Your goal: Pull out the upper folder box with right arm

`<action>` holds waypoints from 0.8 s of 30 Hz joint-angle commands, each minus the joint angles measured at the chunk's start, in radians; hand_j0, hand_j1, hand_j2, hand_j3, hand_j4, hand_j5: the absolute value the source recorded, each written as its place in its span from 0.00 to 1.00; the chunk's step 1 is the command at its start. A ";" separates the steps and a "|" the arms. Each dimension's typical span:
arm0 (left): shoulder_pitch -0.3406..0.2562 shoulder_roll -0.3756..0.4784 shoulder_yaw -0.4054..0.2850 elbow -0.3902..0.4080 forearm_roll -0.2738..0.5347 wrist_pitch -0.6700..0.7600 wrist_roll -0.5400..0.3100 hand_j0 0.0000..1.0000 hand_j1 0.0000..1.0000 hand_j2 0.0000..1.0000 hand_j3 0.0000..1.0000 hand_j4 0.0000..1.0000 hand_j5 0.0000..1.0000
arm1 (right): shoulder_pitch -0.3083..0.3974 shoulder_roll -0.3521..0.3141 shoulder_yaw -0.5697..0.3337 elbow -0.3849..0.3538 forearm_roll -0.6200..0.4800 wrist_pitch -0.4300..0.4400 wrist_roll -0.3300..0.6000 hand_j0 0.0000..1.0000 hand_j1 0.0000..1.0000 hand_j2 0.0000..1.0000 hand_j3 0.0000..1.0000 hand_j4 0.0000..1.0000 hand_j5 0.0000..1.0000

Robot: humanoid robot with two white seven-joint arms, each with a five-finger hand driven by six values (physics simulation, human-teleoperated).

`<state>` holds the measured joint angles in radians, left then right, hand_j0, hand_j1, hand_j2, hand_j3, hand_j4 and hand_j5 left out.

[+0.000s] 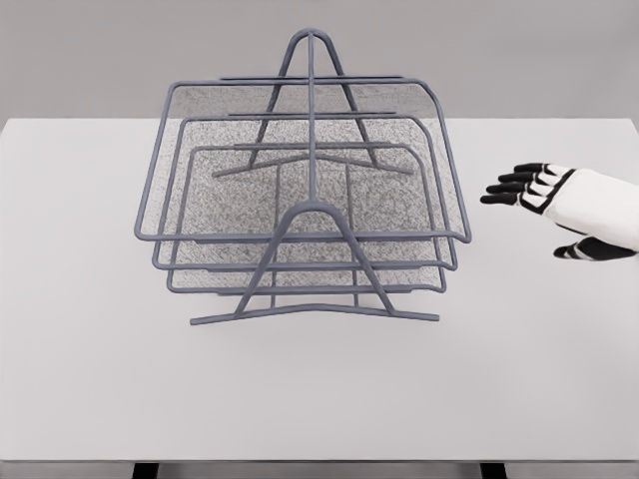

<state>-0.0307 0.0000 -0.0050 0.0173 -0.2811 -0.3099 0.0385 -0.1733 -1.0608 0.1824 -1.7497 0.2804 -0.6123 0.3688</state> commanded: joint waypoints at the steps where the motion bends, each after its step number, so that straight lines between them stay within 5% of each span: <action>1: 0.000 0.000 0.000 0.000 0.000 0.000 0.000 1.00 1.00 1.00 1.00 1.00 1.00 | 0.000 0.013 0.002 0.022 -0.009 0.001 0.044 1.00 1.00 1.00 1.00 1.00 1.00; 4: 0.000 0.000 0.000 0.000 0.000 0.000 0.000 1.00 1.00 1.00 1.00 1.00 1.00 | -0.086 0.058 -0.001 0.027 -0.032 0.001 0.162 1.00 1.00 1.00 1.00 1.00 1.00; 6: 0.000 0.000 0.000 0.000 0.000 0.000 0.000 1.00 1.00 1.00 1.00 1.00 1.00 | -0.176 0.192 -0.001 0.030 -0.030 0.001 0.242 1.00 1.00 1.00 1.00 1.00 1.00; 12: 0.000 0.000 0.000 0.000 0.000 0.000 0.000 1.00 1.00 1.00 1.00 1.00 1.00 | -0.344 0.208 0.164 0.084 -0.037 0.001 0.242 1.00 1.00 1.00 1.00 1.00 1.00; 24: 0.000 0.000 0.000 0.000 0.000 0.000 0.000 1.00 1.00 1.00 1.00 1.00 1.00 | -0.367 0.180 0.262 0.110 -0.017 0.001 0.242 1.00 1.00 1.00 1.00 1.00 1.00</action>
<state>-0.0307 0.0000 -0.0049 0.0172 -0.2811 -0.3099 0.0385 -0.5384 -0.8690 0.4362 -1.6398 0.2663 -0.6134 0.6110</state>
